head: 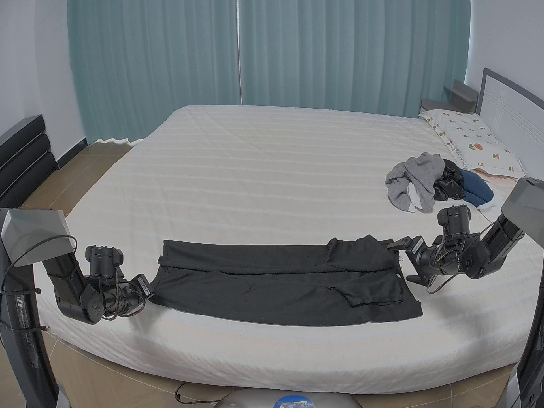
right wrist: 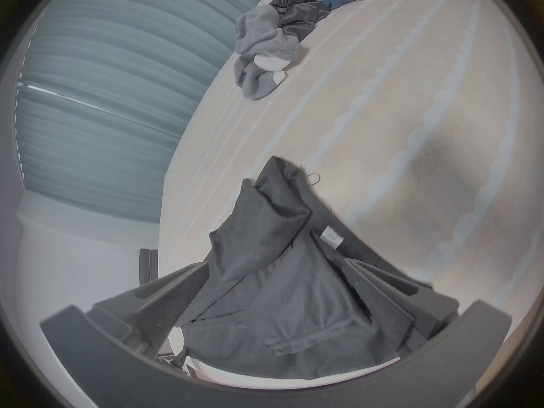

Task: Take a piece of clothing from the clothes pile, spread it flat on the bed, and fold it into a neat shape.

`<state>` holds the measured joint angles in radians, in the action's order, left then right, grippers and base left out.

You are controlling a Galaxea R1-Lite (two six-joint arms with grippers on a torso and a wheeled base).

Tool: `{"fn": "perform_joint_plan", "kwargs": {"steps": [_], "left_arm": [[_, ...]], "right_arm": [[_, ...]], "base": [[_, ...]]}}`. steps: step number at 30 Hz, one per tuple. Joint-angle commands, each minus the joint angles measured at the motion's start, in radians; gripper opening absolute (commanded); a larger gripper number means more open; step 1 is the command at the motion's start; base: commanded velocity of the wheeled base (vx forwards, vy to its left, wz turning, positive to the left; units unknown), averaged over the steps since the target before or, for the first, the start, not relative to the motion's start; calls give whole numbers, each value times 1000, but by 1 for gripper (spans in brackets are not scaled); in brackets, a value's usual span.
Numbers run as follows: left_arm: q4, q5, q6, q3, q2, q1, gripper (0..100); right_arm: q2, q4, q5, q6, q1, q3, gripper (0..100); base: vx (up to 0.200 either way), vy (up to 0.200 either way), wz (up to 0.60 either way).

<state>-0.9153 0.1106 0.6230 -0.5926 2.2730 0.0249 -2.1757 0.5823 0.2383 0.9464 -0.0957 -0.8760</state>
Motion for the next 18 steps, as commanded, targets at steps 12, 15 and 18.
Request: {"fn": "perform_joint_plan", "kwargs": {"steps": [12, 15, 18], "left_arm": [[-2, -9, -2, 19, -9, -5, 100], [-4, -9, 0, 17, -15, -5, 100], [-5, -5, 4, 16, -18, -2, 100]], "right_arm": [[85, -19, -93, -1, -124, 100, 100], [88, -15, -94, 8, -159, 147, 100], [76, -4, -102, 12, -196, 187, 100]], "base": [[0, 0, 0], [0, 0, 0], [0, 0, 0]]}}
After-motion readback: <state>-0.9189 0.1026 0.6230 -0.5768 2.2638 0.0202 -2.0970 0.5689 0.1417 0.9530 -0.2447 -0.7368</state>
